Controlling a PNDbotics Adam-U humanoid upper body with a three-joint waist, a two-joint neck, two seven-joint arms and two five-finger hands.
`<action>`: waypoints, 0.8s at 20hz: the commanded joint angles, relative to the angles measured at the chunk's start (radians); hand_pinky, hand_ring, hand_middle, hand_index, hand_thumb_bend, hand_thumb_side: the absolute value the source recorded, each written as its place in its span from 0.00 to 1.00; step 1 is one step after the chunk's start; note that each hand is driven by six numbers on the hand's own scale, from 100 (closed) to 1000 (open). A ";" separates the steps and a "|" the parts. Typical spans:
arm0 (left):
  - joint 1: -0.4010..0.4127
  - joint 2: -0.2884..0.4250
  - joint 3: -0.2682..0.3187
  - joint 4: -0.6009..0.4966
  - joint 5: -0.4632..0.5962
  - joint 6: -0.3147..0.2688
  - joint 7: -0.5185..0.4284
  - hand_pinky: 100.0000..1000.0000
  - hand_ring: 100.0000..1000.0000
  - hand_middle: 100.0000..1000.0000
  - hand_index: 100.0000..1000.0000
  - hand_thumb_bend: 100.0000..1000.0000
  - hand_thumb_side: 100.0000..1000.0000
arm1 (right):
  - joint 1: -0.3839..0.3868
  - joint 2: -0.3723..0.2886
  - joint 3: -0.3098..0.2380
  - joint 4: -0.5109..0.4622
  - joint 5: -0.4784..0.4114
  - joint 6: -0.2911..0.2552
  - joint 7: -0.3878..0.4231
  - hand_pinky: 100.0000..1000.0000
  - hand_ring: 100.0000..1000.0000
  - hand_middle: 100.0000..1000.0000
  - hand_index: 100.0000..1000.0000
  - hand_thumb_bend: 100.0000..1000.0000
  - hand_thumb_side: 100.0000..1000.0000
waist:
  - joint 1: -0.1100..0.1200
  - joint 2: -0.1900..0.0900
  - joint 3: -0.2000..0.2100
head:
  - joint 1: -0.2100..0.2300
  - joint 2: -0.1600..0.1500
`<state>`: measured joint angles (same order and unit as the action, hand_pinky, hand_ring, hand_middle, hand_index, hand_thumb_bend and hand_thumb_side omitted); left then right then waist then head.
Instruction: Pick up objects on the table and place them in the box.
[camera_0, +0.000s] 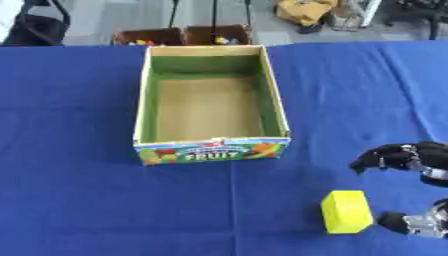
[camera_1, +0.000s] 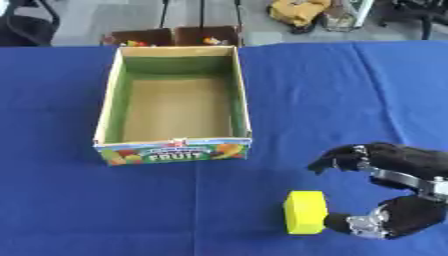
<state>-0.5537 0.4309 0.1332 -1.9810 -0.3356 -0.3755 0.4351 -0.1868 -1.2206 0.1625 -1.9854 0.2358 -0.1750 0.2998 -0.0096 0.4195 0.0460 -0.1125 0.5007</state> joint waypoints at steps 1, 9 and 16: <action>-0.009 0.022 0.002 -0.019 0.001 -0.002 -0.002 0.63 0.89 0.88 0.94 0.00 1.00 | -0.021 -0.030 0.005 -0.015 0.038 0.025 -0.018 0.73 0.91 0.78 0.99 0.31 0.94 | -0.018 -0.044 -0.003 | 0.002 0.004; -0.008 0.017 -0.001 -0.019 0.004 -0.001 -0.005 0.63 0.88 0.87 0.94 0.00 1.00 | -0.067 0.011 0.084 -0.015 0.052 0.064 0.021 0.73 0.91 0.76 0.98 0.32 0.92 | -0.016 -0.041 0.003 | -0.005 0.007; -0.009 0.016 0.000 -0.019 0.006 0.002 -0.006 0.63 0.88 0.87 0.94 0.00 1.00 | -0.087 0.033 0.112 -0.015 0.067 0.074 0.031 0.72 0.91 0.76 0.97 0.31 0.91 | -0.013 -0.039 -0.001 | -0.004 0.007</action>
<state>-0.5537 0.4299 0.1328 -1.9810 -0.3338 -0.3748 0.4319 -0.2648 -1.1705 0.2804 -1.9855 0.2902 -0.1025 0.3286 -0.0125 0.4194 0.0465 -0.1147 0.5019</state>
